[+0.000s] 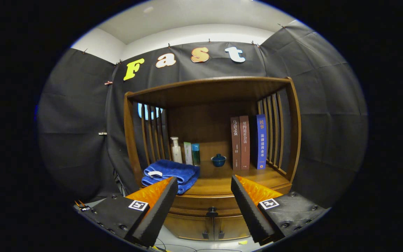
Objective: Pull open the drawer, take out the items inside it, and place them on the countertop above the cabinet.
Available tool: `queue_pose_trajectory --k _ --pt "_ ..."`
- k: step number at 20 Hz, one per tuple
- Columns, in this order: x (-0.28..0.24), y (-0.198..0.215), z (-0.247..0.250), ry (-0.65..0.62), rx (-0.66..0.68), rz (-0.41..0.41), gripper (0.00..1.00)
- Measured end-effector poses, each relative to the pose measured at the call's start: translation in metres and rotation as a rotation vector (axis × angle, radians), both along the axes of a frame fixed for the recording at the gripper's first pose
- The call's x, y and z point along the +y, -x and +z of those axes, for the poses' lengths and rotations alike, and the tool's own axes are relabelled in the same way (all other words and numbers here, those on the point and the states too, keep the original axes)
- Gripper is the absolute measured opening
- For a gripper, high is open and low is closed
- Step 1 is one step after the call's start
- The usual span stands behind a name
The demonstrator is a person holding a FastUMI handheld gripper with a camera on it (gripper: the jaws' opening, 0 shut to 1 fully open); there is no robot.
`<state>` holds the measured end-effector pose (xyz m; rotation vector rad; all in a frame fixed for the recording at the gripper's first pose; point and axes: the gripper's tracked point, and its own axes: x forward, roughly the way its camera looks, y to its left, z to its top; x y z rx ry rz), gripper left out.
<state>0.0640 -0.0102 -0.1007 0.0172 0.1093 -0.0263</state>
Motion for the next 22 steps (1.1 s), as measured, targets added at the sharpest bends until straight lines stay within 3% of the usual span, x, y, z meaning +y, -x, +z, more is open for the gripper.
queue_pose_trajectory --k 6,11,16,20,21,22 --pt "-0.01 -0.034 -0.076 -0.032 0.1 -0.026 0.99" --pt "-0.023 -0.061 -0.163 -0.066 0.295 -0.08 1.0" --pt "-0.03 -0.078 -0.216 -0.054 0.397 -0.102 1.0" --pt "-0.034 -0.088 -0.238 -0.051 0.432 -0.111 0.82" --pt "-0.032 -0.09 -0.243 -0.055 0.445 -0.103 0.7" --pt "-0.028 -0.09 -0.25 -0.058 0.463 -0.09 0.65"
